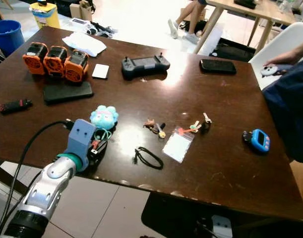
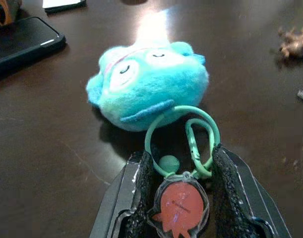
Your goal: Hang keys on a hook
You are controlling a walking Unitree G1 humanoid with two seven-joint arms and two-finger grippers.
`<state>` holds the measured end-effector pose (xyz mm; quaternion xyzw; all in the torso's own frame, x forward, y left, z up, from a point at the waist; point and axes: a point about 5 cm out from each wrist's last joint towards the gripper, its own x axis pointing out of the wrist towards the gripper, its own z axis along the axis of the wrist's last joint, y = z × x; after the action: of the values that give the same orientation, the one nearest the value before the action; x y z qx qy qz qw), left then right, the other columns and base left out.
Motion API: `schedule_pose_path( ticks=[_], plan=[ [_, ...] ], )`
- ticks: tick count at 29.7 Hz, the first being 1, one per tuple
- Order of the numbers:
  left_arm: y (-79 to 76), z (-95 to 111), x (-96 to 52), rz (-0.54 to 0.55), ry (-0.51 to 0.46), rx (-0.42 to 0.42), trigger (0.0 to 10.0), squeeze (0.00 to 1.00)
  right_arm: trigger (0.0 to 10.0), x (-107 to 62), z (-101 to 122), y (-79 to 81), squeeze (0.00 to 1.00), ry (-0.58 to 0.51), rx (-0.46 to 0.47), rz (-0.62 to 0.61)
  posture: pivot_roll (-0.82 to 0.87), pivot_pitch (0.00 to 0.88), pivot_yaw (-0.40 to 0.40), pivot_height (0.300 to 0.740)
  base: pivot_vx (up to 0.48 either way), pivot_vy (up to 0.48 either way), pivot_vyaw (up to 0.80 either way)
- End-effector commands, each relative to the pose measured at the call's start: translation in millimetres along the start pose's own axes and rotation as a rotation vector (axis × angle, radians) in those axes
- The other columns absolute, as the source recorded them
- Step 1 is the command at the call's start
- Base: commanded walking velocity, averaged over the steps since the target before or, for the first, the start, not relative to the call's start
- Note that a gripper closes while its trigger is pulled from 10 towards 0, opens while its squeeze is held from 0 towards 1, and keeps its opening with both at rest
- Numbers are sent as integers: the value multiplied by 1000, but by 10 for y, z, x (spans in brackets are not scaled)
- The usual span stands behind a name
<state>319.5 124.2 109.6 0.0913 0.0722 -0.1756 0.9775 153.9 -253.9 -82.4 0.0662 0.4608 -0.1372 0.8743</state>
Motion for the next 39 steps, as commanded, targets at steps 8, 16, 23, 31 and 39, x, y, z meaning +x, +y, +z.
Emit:
schedule_pose_path(
  ticks=[8, 16, 23, 31, 39],
  plan=[
    [-1, 511, -57, -109, -315, -281, 10000, 0, 10000, -10, -54, -19, 0, 22, -3, -4, 49, 86, -11, 740, 0, 0, 0],
    [18, 853, -205, -267, -513, -342, 10000, 0, 10000, 0, 131, -107, 0, -56, 86, -40, 48, 79, -9, 740, 0, 0, 0],
    [-10, 903, -221, -302, -536, -342, 10000, 0, 10000, -43, 281, -381, 0, -126, 165, -122, 40, 71, -9, 740, 0, 0, 0],
    [1, 426, -63, -198, -213, -203, 10000, 0, 10000, -73, 251, -484, 0, -127, 176, -151, 29, 77, -7, 740, 0, 0, 0],
    [29, -77, -173, -177, 43, -170, 10000, 0, 10000, -66, 210, -444, 0, -111, 162, -137, 39, 93, -10, 740, 0, 0, 0]
  ],
)
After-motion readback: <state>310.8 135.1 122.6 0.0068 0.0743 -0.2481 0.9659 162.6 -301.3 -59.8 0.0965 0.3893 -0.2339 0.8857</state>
